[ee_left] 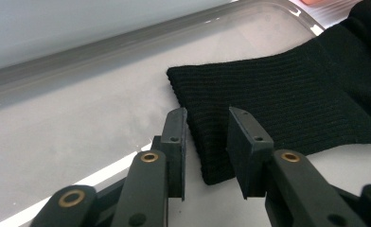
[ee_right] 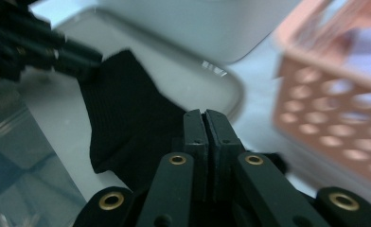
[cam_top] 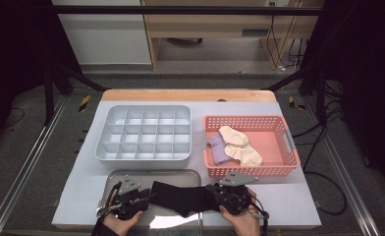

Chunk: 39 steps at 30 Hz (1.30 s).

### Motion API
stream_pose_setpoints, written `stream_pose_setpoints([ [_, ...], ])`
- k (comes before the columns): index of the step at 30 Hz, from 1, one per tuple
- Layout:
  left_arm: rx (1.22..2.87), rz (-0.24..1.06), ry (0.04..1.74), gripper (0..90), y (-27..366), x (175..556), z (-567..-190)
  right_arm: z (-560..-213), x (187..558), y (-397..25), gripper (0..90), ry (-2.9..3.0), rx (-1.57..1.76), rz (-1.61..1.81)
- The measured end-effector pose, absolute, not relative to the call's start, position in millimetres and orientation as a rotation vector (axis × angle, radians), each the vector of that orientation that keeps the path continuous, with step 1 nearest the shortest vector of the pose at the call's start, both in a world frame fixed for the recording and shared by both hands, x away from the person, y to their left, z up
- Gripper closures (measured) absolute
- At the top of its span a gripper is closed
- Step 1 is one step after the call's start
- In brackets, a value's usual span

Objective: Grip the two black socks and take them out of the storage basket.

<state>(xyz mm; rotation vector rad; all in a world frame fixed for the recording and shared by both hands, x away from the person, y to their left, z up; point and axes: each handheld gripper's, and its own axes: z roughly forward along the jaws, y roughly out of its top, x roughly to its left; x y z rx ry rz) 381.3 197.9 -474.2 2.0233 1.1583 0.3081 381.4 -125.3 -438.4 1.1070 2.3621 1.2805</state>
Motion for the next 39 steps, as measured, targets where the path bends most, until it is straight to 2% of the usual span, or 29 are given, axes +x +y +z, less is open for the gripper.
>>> stream_pose_setpoints([
  [9, 2.027, 0.311, 1.153, 67.6, 197.5, 380.9, -474.2, -464.7, 390.4, -105.1, 81.1, 2.396, 1.125, 1.198],
  [20, 2.015, 0.313, 1.154, 67.2, 199.3, 380.7, -472.8, -442.1, 386.9, -125.8, 66.8, 2.312, 1.122, 1.297],
  [25, 2.024, 0.302, 1.151, 69.6, 198.2, 381.2, -473.9, -445.9, 388.8, -122.2, 61.8, 2.341, 1.105, 1.282],
  [30, 2.026, 0.299, 1.147, 72.7, 198.3, 381.0, -473.8, -459.4, 392.7, -114.4, 85.5, 2.428, 1.107, 1.207],
  [39, 2.031, 0.303, 1.143, 76.1, 198.3, 380.9, -473.9, -441.6, 390.7, -147.1, 88.3, 2.210, 1.236, 1.261],
])
